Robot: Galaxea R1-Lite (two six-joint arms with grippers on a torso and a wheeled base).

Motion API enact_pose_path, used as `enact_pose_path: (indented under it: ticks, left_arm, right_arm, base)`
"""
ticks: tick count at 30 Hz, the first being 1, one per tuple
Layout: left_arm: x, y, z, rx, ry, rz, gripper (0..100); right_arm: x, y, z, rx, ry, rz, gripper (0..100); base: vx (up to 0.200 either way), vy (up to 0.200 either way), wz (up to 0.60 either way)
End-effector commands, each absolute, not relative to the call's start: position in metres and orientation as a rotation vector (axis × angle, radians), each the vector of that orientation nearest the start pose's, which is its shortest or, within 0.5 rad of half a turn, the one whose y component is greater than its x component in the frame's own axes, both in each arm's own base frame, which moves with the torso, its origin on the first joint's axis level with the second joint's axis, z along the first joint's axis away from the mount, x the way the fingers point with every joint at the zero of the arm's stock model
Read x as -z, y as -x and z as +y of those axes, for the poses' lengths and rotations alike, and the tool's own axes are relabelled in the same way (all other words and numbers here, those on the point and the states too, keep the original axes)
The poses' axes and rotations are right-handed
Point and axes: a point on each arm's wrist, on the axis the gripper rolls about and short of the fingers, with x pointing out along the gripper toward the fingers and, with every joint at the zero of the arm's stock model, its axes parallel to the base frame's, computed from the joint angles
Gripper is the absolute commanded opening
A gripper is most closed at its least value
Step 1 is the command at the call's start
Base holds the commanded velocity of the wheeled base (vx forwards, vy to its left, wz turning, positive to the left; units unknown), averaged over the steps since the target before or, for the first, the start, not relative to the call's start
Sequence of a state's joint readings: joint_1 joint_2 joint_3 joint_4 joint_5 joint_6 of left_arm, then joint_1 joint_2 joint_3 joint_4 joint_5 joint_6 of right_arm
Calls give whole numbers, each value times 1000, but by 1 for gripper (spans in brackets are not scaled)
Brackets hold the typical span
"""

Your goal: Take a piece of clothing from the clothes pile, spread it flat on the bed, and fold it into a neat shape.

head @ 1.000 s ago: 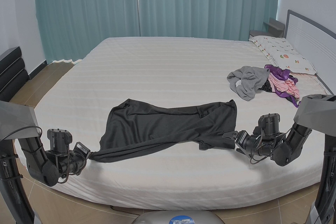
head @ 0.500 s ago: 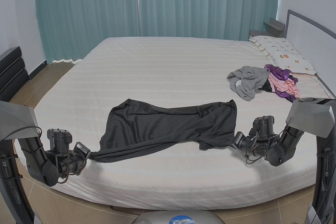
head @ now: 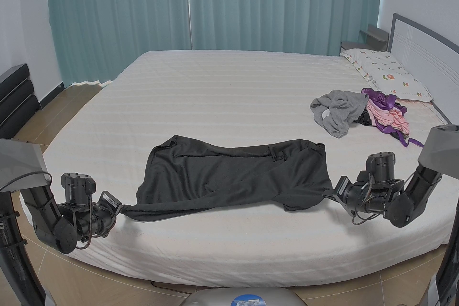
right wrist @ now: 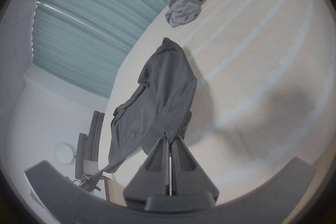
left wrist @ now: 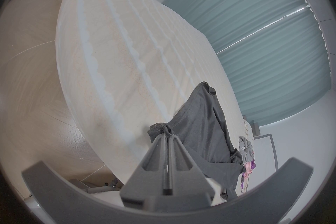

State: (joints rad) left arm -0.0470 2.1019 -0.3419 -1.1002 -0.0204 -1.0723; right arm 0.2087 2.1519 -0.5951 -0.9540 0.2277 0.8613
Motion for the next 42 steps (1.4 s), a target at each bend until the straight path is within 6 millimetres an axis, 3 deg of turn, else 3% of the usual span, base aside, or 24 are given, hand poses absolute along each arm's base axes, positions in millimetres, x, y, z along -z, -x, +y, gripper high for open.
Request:
enact_pose_path:
  ticks: [1,11,16,26,36,37,39,40,42]
  left_arm:
    - [-27,-272,-13,-279,1018,599,0]
    - [-45,-259,-12,-297,933,682,0]
    - [-45,-258,-12,-328,909,749,0]
    - [-34,-247,-22,-321,799,902,0]
    - [-25,-236,-26,-295,684,1005,0]
    - [-24,-236,-26,-292,683,1010,0]
    - [-24,-236,-28,-266,697,1027,0]
    - [-24,-235,-29,-247,706,1034,100]
    - [-25,-235,-30,-217,727,1047,100]
  right_arm:
    - [-60,-274,58,-126,-831,732,0]
    - [-83,-219,45,-109,-751,785,0]
    - [-92,-201,41,-95,-721,831,0]
    - [-71,-180,38,-71,-566,1045,0]
    - [-33,-174,40,-78,-401,1258,0]
    - [-30,-178,41,-79,-402,1265,100]
    - [-28,-185,41,-80,-410,1246,100]
    - [-28,-189,41,-84,-416,1227,100]
    - [-31,-199,42,-96,-434,1165,100]
  base:
    - [0,0,0]
    - [0,0,0]
    - [0,0,0]
    - [0,0,0]
    - [0,0,0]
    - [0,0,0]
    - [0,0,0]
    - [0,0,0]
    - [0,0,0]
